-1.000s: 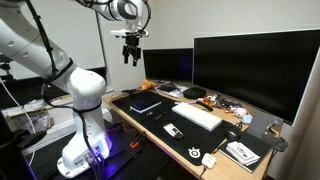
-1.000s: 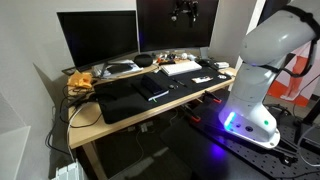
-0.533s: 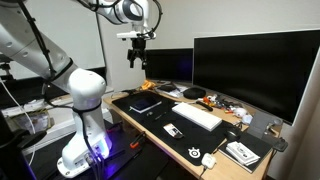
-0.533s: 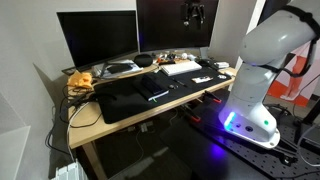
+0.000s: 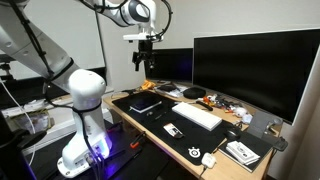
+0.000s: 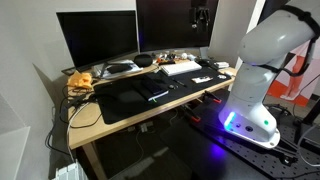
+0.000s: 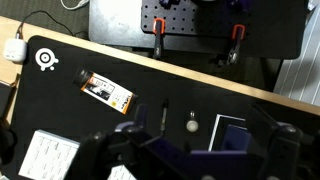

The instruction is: Move the white object near the mouse to the left

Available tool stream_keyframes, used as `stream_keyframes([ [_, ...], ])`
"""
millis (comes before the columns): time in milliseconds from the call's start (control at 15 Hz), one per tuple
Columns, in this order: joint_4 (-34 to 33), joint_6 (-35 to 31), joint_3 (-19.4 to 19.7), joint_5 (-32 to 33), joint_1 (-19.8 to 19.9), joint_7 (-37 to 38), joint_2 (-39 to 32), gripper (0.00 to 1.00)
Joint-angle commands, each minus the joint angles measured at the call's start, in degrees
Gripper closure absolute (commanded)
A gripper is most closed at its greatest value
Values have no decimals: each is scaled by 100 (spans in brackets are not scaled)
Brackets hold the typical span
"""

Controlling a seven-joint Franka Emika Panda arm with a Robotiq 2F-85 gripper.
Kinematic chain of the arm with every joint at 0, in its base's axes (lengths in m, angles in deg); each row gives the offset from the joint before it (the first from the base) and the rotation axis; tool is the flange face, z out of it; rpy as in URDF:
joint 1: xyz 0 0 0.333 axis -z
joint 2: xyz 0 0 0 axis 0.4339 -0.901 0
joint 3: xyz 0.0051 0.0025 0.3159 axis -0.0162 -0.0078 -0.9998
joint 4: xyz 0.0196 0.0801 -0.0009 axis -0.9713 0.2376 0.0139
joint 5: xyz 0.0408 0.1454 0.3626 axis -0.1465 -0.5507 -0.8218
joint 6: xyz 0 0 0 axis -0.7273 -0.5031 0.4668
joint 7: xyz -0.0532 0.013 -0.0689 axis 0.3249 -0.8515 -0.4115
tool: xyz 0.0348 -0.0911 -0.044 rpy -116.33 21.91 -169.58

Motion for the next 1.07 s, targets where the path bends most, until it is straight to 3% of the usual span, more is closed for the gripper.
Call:
stream_keyframes([
  [0, -7, 5, -55, -28, 61, -28, -9, 0],
  [400, 47, -130, -82, 30, 31, -98, 21, 0],
  [1000, -160, -460, 274, 46, 5, -1042, -312, 0],
])
